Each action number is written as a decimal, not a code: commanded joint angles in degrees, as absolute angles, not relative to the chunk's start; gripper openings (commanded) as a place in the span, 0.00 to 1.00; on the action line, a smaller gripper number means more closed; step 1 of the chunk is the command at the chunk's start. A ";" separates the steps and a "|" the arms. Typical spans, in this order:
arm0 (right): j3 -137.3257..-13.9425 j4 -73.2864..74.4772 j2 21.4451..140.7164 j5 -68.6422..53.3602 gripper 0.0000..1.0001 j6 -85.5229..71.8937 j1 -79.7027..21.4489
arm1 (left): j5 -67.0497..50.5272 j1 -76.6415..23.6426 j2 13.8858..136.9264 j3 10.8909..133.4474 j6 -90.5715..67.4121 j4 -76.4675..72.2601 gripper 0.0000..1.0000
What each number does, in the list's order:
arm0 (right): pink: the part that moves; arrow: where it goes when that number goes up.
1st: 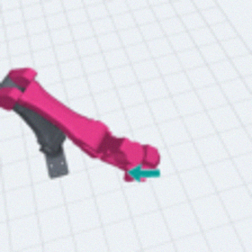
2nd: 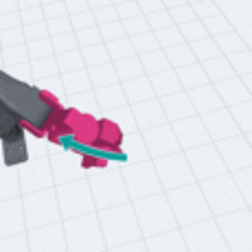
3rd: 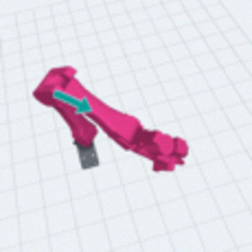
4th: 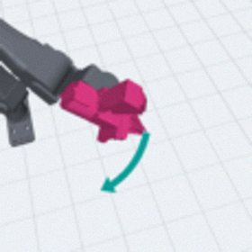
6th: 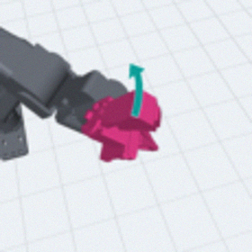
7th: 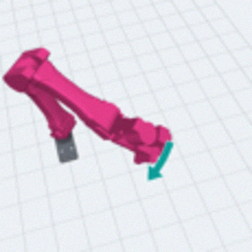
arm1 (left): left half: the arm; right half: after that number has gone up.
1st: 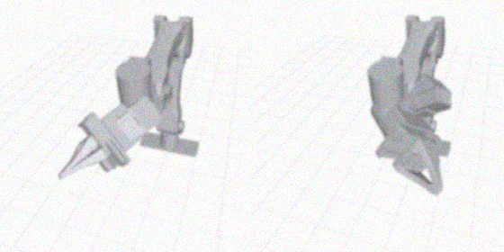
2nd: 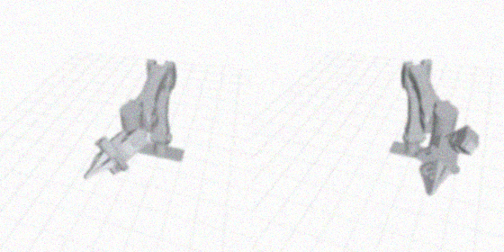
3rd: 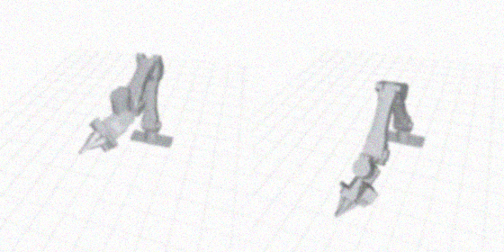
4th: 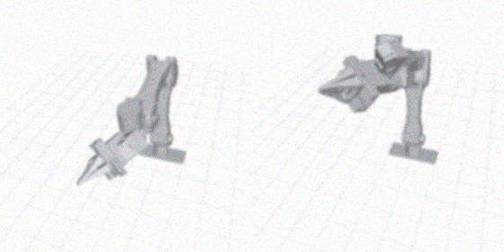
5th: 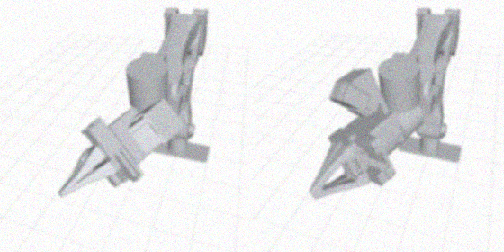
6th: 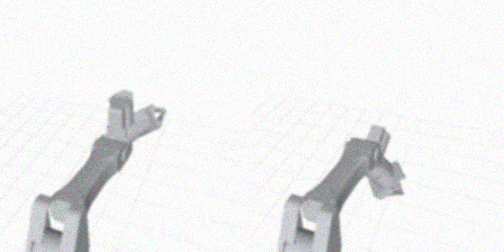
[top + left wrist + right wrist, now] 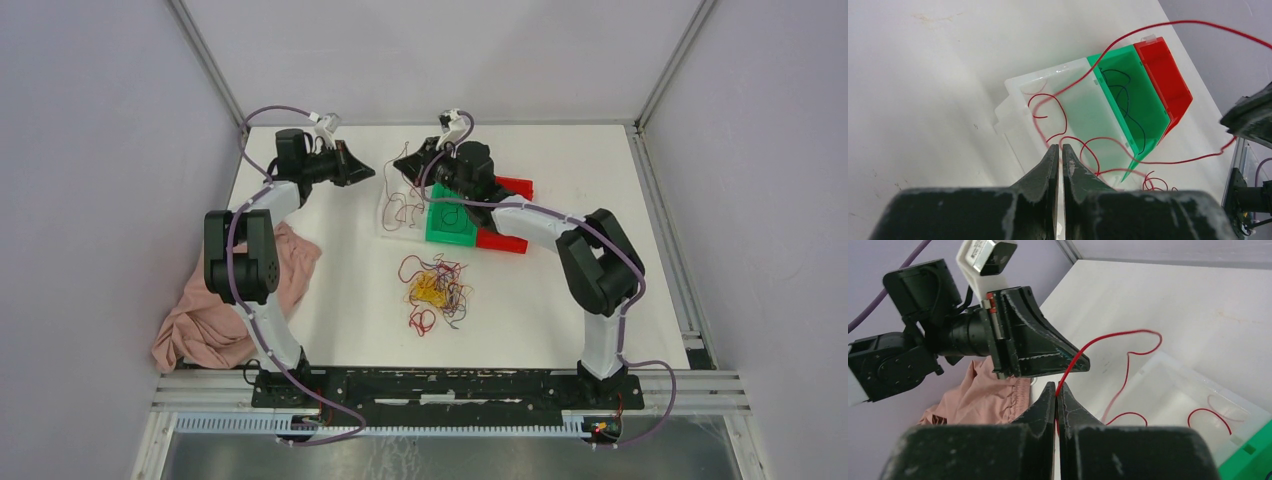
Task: Untangle the cables
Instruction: Place the cable in the bin.
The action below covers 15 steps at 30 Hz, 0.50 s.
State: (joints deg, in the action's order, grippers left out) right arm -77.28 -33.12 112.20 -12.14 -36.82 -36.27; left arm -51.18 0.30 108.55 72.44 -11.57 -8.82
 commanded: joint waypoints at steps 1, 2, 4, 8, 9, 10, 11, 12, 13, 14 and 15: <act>-75.96 -36.90 108.43 -16.84 0.00 -33.84 -36.47 | -51.18 0.35 105.82 71.78 -12.39 -12.63 0.11; -75.49 -37.46 108.26 -17.10 0.00 -33.84 -36.47 | -51.03 0.31 105.83 71.66 -12.38 -12.73 0.11; -74.93 -38.18 107.98 -18.73 0.00 -33.81 -36.49 | -50.94 0.35 105.89 71.47 -12.39 -12.89 0.11; -75.12 -36.34 106.69 -21.09 0.00 -32.31 -36.47 | -52.14 0.31 105.95 71.15 -13.61 -13.93 0.11; -75.10 -35.34 106.28 -20.94 0.00 -31.57 -36.49 | -52.26 0.28 105.91 71.11 -13.84 -14.27 0.11; -75.12 -34.14 105.88 -20.38 0.00 -30.95 -36.48 | -52.29 0.27 105.95 71.10 -14.02 -14.44 0.11; -75.30 -32.53 105.61 -19.55 0.00 -30.38 -36.47 | -52.29 0.20 105.85 71.03 -14.06 -14.56 0.11; -75.89 -29.16 105.44 -17.80 0.00 -29.74 -36.47 | -52.23 0.19 105.82 71.02 -14.06 -14.65 0.11; -76.61 -25.55 105.48 -15.80 0.00 -28.91 -36.47 | -52.18 0.18 105.74 70.94 -14.02 -14.74 0.11; -77.32 -22.79 105.70 -13.87 0.00 -27.73 -36.55 | -52.08 0.13 105.66 70.93 -14.06 -14.69 0.11; -78.10 -20.60 106.23 -12.63 0.00 -27.01 -36.56 | -52.04 0.17 105.53 70.93 -14.02 -14.76 0.11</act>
State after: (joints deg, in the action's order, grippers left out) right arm -74.91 -28.88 109.03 -17.34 -31.29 -36.27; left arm -51.13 0.25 108.53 71.05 -11.70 -11.33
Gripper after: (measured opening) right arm 0.014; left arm 0.116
